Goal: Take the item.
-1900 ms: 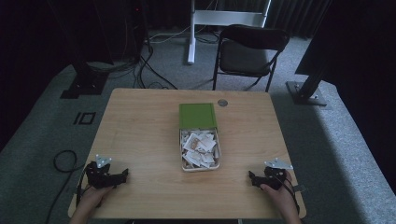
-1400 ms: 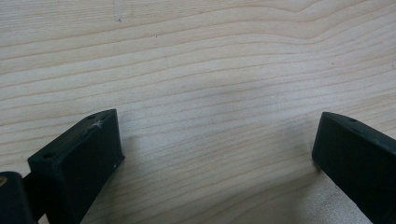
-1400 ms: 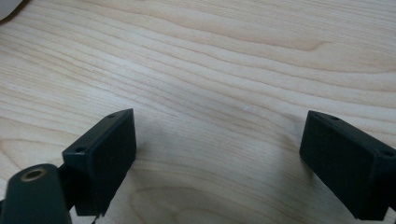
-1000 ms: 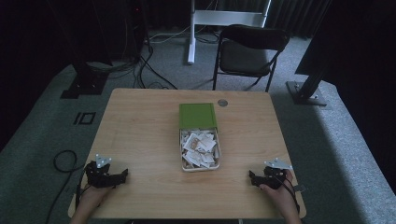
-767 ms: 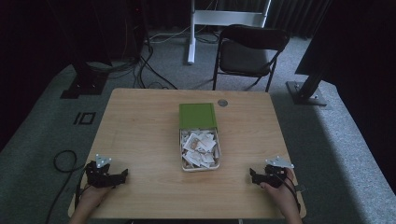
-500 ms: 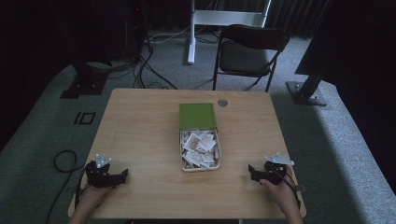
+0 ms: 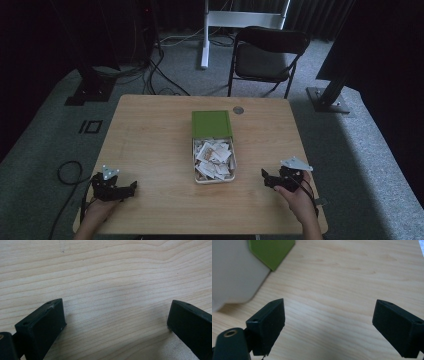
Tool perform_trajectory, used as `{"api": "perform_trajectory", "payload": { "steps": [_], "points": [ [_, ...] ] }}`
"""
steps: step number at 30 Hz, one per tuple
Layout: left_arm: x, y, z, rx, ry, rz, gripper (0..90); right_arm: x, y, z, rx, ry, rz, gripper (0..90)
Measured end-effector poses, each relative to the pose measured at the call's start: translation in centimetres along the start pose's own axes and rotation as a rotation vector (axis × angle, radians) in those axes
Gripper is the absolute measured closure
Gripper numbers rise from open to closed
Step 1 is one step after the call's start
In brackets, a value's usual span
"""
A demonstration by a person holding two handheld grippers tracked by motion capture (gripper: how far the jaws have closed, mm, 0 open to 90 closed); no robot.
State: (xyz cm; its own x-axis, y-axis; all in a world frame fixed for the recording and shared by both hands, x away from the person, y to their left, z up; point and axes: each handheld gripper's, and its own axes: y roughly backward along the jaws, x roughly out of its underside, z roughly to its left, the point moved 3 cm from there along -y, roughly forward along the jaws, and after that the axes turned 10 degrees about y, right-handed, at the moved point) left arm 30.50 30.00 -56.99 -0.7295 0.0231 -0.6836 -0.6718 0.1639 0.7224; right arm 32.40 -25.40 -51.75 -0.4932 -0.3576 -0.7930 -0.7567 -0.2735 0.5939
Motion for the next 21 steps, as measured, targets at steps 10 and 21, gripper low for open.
{"api": "perform_trajectory", "payload": {
  "steps": [10, 21],
  "points": [
    [0.0, 0.0, 0.0, 0.0, 0.002, -0.002, 2.3, -2.2, 0.1, 0.9, -0.025, 0.013, -0.039, 11.1],
    [0.0, 0.0, 0.0, 0.0, 0.005, -0.004, 2.3, -5.0, 0.1, 2.3, -0.037, 0.063, -0.085, 11.1]
  ]
}}
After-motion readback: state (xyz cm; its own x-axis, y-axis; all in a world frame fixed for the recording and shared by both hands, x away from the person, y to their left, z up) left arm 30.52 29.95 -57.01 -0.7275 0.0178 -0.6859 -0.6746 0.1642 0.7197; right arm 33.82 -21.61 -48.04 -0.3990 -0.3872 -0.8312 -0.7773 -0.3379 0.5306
